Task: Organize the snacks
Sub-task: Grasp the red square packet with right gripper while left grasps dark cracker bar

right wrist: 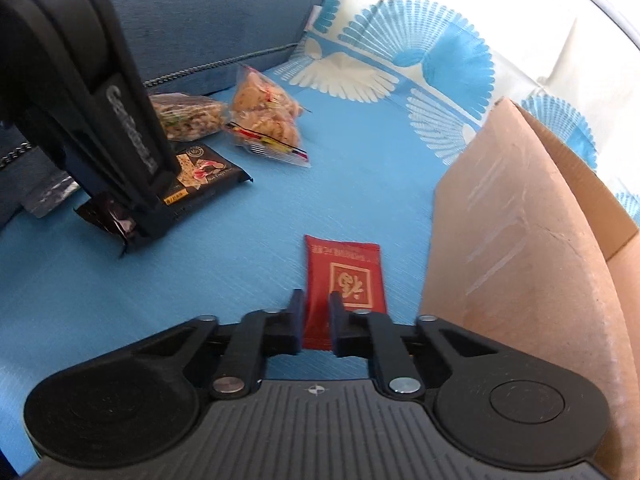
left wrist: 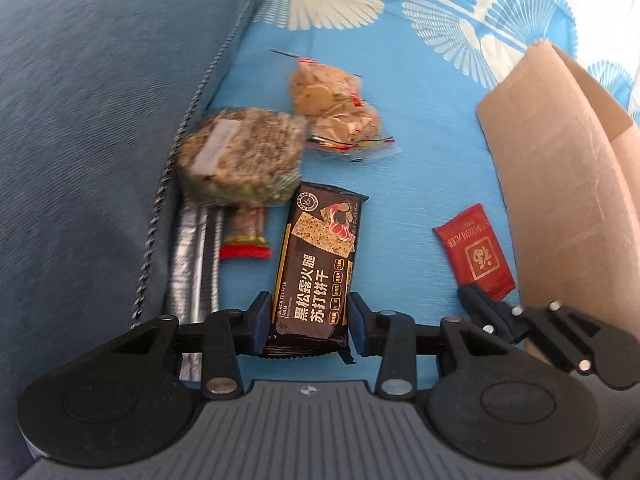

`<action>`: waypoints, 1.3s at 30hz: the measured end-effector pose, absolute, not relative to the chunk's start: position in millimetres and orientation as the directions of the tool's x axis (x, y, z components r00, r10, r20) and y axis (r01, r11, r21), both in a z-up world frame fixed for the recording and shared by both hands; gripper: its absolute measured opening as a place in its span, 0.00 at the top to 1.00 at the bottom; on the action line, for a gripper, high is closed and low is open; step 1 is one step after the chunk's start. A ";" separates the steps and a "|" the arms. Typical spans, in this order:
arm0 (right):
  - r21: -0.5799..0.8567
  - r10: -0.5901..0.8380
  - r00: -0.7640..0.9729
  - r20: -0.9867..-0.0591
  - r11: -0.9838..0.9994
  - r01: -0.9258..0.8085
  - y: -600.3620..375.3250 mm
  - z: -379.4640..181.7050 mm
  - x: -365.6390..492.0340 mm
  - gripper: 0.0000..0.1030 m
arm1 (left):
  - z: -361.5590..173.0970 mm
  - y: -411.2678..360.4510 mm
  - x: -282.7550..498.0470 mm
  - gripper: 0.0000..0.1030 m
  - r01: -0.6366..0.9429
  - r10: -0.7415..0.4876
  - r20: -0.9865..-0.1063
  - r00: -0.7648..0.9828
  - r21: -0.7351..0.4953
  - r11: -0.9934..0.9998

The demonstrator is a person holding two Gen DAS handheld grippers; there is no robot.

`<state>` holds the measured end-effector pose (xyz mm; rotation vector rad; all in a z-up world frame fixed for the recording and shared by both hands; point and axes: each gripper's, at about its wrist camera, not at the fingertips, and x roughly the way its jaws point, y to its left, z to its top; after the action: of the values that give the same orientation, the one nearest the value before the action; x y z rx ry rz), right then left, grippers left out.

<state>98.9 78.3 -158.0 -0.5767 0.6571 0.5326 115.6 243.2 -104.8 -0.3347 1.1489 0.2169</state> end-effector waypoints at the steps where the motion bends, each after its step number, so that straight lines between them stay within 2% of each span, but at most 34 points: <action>1: -0.308 0.277 0.664 -0.694 0.720 -0.622 77.4 -158.1 97.8 1.00 | -103.3 245.8 112.7 0.57 -0.341 -0.006 -0.917 0.400 -0.155 0.927; 5: -0.276 0.310 0.643 -0.700 0.713 -0.644 75.1 -153.2 88.3 1.00 | -101.1 247.8 106.3 0.57 -0.340 -0.011 -0.914 0.407 -0.163 0.926; 8: -0.304 0.318 0.673 -0.668 0.709 -0.637 72.5 -147.4 79.3 1.00 | -99.8 247.6 101.6 0.57 -0.338 -0.015 -0.911 0.411 -0.168 0.926; 9: -0.312 0.322 0.684 -0.654 0.709 -0.633 70.4 -147.8 78.2 0.94 | -99.9 246.4 100.6 0.57 -0.336 -0.018 -0.910 0.414 -0.171 0.926; 10: -0.328 0.315 0.698 -0.643 0.711 -0.622 71.8 -147.6 74.2 0.78 | -98.6 245.6 98.2 0.57 -0.331 -0.019 -0.908 0.418 -0.171 0.928; 11: -0.338 0.308 0.710 -0.633 0.715 -0.612 72.5 -148.3 74.1 0.66 | -98.0 245.0 97.5 0.57 -0.326 -0.018 -0.908 0.419 -0.169 0.930; 12: -0.342 0.301 0.720 -0.625 0.724 -0.599 73.3 -148.3 75.9 0.49 | -98.9 245.4 98.7 0.57 -0.319 -0.020 -0.907 0.421 -0.169 0.932; 13: -0.344 0.287 0.733 -0.617 0.739 -0.579 74.3 -148.3 79.2 0.45 | -98.8 245.7 98.1 0.57 -0.316 -0.022 -0.906 0.424 -0.171 0.933; 14: -0.346 0.271 0.744 -0.611 0.754 -0.559 73.6 -147.6 84.7 0.46 | -98.8 246.9 97.7 0.57 -0.317 -0.023 -0.905 0.425 -0.173 0.932; 15: -0.336 0.260 0.751 -0.606 0.773 -0.539 71.5 -145.7 91.2 0.53 | -99.7 248.5 98.4 0.57 -0.321 -0.025 -0.905 0.424 -0.176 0.931; 21: -0.202 0.283 0.699 -0.657 0.827 -0.525 61.5 -144.1 118.7 0.49 | -101.4 252.1 102.9 0.57 -0.328 -0.058 -0.901 0.430 -0.216 0.920; 28: -0.064 0.328 0.643 -0.692 0.859 -0.507 65.2 -151.3 140.2 0.31 | -106.7 247.0 110.6 0.56 -0.325 -0.052 -0.911 0.409 -0.199 0.924; 34: 0.041 0.383 0.604 -0.699 0.864 -0.501 62.7 -152.3 154.3 0.23 | -110.2 245.4 113.7 0.55 -0.326 -0.047 -0.913 0.404 -0.192 0.926; 39: 0.121 0.429 0.583 -0.690 0.863 -0.491 57.9 -151.6 161.3 0.21 | -111.3 243.8 114.5 0.55 -0.328 -0.044 -0.912 0.407 -0.191 0.925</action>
<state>161.3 57.9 -151.6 -0.0857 0.7813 0.5377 114.5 243.8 -111.3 -0.3681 1.1441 0.1843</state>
